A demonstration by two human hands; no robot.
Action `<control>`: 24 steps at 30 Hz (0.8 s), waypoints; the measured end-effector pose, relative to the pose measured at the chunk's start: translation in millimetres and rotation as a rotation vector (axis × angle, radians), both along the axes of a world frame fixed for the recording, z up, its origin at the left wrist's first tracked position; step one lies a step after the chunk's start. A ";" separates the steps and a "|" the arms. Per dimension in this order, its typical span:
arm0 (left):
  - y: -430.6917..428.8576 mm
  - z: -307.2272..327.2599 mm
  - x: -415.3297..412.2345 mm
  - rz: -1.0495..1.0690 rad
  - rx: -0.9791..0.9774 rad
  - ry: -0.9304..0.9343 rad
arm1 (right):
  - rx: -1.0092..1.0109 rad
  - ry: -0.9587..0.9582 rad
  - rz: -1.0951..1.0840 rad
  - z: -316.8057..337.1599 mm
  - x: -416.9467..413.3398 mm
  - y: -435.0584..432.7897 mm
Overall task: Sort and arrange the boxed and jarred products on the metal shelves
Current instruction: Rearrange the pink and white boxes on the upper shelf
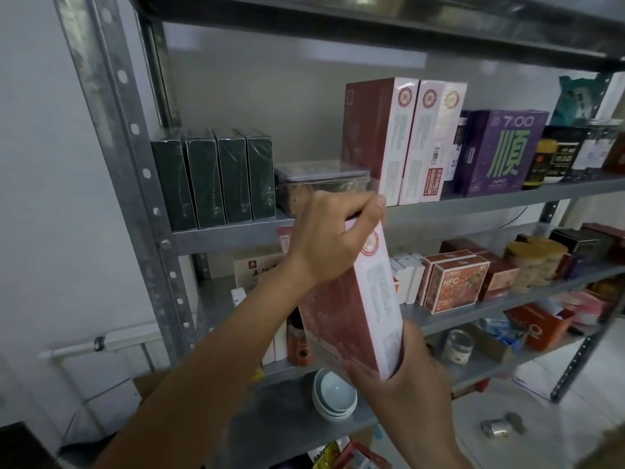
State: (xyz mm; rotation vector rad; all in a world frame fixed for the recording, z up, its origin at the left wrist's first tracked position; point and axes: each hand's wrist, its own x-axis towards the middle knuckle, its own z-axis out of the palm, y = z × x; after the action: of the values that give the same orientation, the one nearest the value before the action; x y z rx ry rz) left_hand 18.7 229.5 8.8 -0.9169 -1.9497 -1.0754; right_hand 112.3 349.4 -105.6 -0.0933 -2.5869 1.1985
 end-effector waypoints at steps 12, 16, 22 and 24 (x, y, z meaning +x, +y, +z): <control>-7.7 8.2 -12.0 -0.185 0.399 -0.177 | 0.333 0.872 0.014 -14.8 10.7 8.2; -13.9 4.0 -14.8 -0.184 0.461 -0.200 | 0.340 0.873 0.045 -9.0 12.1 5.0; -32.0 2.0 -18.9 -0.259 0.522 -0.174 | 0.160 0.685 0.317 -10.4 5.7 18.3; -40.9 7.9 -20.7 -0.377 0.577 -0.156 | -0.341 0.336 0.332 -15.9 -5.8 19.8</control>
State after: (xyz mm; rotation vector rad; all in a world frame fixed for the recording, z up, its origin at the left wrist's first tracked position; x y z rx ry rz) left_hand -2.1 188.6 16.7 -0.9015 -1.4666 -1.8507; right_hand 106.6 369.2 -121.5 0.4453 -2.1405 1.6050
